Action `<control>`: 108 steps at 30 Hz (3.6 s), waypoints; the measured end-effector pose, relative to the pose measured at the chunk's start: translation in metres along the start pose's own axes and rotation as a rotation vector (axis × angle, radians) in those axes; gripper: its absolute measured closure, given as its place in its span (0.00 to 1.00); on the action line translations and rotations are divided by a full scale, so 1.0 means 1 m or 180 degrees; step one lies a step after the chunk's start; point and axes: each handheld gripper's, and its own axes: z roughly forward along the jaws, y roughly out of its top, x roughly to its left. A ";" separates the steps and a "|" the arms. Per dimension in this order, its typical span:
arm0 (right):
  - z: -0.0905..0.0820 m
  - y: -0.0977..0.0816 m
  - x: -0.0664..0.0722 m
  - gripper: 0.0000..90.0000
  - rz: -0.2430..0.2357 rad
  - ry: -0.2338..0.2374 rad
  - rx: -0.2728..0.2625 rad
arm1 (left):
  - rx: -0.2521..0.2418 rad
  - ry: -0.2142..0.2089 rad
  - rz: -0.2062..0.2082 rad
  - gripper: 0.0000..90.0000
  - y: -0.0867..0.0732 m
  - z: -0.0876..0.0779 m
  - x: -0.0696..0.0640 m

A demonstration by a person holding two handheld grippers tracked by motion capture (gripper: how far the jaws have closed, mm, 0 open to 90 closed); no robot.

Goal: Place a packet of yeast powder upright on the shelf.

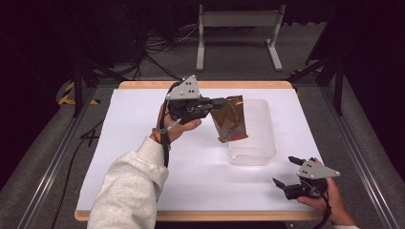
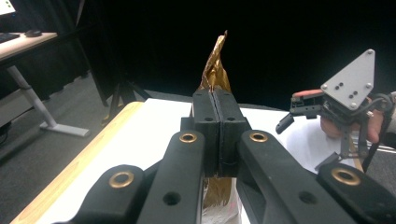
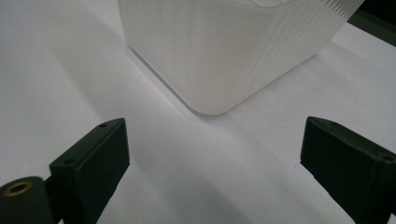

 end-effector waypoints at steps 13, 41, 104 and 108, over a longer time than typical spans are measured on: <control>-0.001 -0.003 -0.002 0.10 0.0030 -0.0006 0.0014 | 0.0003 -0.0194 0.0077 0.99 0.002 0.029 0.032; -0.002 -0.004 -0.001 0.10 0.0027 0.0002 0.0028 | 0.0013 -0.0445 0.0210 0.99 0.003 0.095 0.034; 0.001 -0.001 0.000 0.10 -0.0031 0.0034 0.0009 | 0.0155 -0.0262 -0.0141 0.89 -0.049 0.098 0.024; 0.002 -0.001 0.000 0.10 -0.0031 0.0037 0.0008 | 0.0145 -0.0218 -0.0163 0.86 -0.049 0.092 0.023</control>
